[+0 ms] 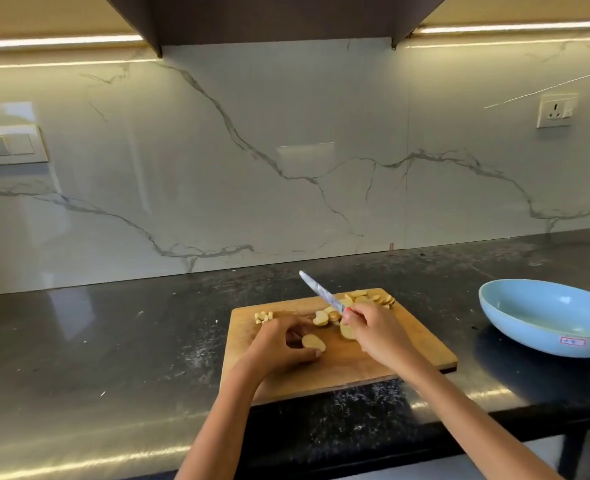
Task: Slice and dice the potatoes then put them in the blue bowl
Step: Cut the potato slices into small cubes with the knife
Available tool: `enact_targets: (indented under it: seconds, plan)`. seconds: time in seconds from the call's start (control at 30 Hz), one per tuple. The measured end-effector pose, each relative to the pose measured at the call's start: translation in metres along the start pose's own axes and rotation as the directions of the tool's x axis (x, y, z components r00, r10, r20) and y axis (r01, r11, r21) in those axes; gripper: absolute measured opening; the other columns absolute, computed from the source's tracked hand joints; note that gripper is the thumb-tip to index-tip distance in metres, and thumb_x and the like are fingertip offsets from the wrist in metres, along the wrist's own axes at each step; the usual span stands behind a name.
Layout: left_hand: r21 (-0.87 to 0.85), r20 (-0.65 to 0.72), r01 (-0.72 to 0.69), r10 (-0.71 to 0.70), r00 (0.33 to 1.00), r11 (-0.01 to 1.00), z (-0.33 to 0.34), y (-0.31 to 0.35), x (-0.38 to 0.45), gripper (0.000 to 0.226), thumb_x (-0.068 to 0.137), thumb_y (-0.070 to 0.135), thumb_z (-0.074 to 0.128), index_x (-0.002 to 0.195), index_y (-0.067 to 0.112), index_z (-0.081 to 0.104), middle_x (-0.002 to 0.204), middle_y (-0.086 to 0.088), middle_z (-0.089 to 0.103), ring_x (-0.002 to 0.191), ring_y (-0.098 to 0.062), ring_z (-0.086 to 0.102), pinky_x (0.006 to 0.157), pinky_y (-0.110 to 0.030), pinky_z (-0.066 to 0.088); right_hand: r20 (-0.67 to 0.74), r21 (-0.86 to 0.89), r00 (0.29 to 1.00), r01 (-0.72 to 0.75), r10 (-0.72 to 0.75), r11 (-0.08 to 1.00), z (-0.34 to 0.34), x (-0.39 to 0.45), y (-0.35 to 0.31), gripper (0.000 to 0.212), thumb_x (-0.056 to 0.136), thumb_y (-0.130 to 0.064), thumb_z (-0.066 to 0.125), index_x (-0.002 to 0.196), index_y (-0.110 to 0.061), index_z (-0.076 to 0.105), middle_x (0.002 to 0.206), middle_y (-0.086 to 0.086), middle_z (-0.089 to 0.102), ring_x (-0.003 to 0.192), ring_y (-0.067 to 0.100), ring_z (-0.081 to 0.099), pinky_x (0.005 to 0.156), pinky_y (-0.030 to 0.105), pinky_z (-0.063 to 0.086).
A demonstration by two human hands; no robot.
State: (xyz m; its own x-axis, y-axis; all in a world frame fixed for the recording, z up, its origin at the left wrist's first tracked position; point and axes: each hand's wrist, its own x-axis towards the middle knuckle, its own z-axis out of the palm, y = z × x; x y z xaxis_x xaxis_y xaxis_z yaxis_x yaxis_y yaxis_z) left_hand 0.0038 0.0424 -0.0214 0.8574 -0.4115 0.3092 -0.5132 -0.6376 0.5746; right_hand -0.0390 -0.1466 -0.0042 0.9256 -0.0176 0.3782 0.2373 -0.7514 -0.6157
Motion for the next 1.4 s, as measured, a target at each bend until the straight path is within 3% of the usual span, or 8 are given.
enact_targets:
  seconds: [0.17,0.33,0.73,0.9,1.03,1.17,1.27,1.4]
  plan:
    - [-0.089,-0.006,0.012,-0.012,1.000,0.996,-0.005,-0.010,-0.005,0.061,0.068,0.029,0.081,0.124,0.024,0.056,0.093,0.011,0.063,0.089,-0.007,0.061,0.086,-0.025,0.052,0.098,-0.324,0.995,-0.004,0.038,0.946,-0.008,-0.037,-0.014,0.027,0.098,-0.019,0.040,0.075,-0.011,0.053,0.061,-0.002,0.045,0.051,0.011,0.037,0.046,0.024,0.022]
    - [-0.111,-0.020,0.045,-0.047,0.999,0.993,-0.006,-0.011,-0.008,0.067,0.068,0.028,0.082,0.127,0.019,0.052,0.091,0.012,0.061,0.091,-0.008,0.062,0.087,-0.023,0.052,0.131,-0.470,0.986,-0.032,0.106,0.882,-0.012,-0.048,-0.031,0.030,0.097,-0.018,0.042,0.067,-0.015,0.044,0.064,-0.002,0.042,0.052,0.011,0.037,0.046,0.024,0.023]
    - [-0.140,-0.021,0.066,-0.070,0.997,0.988,-0.008,-0.005,-0.012,0.064,0.070,0.025,0.081,0.126,0.016,0.053,0.088,0.013,0.059,0.084,-0.003,0.060,0.080,-0.012,0.051,0.172,-0.516,0.981,0.012,0.089,0.856,-0.006,-0.044,-0.055,0.034,0.096,-0.013,0.043,0.063,-0.018,0.034,0.062,-0.003,0.038,0.051,0.010,0.037,0.044,0.024,0.023]
    - [-0.136,-0.021,0.063,-0.066,0.998,0.989,-0.009,-0.005,-0.010,0.064,0.069,0.024,0.081,0.126,0.016,0.053,0.087,0.013,0.060,0.083,-0.004,0.060,0.079,-0.014,0.051,0.165,-0.506,0.985,0.047,0.043,0.861,-0.005,-0.046,-0.062,0.016,0.095,-0.013,0.045,0.100,-0.010,0.060,0.065,-0.004,0.039,0.058,0.010,0.044,0.044,0.020,0.027]
    - [-0.127,-0.029,0.050,-0.054,0.998,0.991,-0.008,-0.005,-0.010,0.063,0.069,0.025,0.081,0.126,0.018,0.055,0.087,0.011,0.060,0.082,-0.005,0.060,0.079,-0.016,0.052,0.191,-0.492,0.981,0.066,0.034,0.868,-0.002,-0.047,-0.063,0.016,0.096,-0.013,0.045,0.100,-0.009,0.059,0.065,-0.005,0.039,0.054,0.006,0.040,0.044,0.019,0.026]
    - [-0.054,-0.035,0.040,-0.042,0.998,0.998,-0.010,-0.003,-0.010,0.057,0.069,0.029,0.080,0.121,0.025,0.056,0.085,0.016,0.058,0.076,0.001,0.057,0.068,-0.008,0.046,0.219,-0.475,0.975,0.081,0.029,0.876,0.007,-0.042,-0.069,0.015,0.094,-0.012,0.048,0.104,-0.009,0.059,0.076,-0.001,0.049,0.068,0.012,0.050,0.051,0.020,0.035]
    - [-0.011,-0.018,0.045,-0.045,0.999,0.999,-0.011,-0.001,-0.011,0.056,0.073,0.033,0.077,0.123,0.030,0.053,0.086,0.019,0.056,0.079,0.001,0.055,0.074,-0.013,0.046,0.251,-0.512,0.968,0.123,0.010,0.850,0.009,-0.045,-0.071,0.016,0.093,-0.008,0.048,0.106,-0.008,0.058,0.087,0.006,0.057,0.071,0.014,0.052,0.053,0.022,0.037]
    - [0.032,0.052,0.040,-0.042,0.998,0.999,-0.010,0.001,-0.012,0.047,0.079,0.034,0.071,0.122,0.037,0.052,0.091,0.018,0.053,0.088,-0.006,0.054,0.085,-0.027,0.050,0.270,-0.553,0.961,0.202,-0.055,0.808,-0.002,-0.060,-0.067,0.016,0.093,-0.006,0.046,0.105,-0.009,0.057,0.075,0.001,0.045,0.056,0.009,0.037,0.048,0.020,0.029]
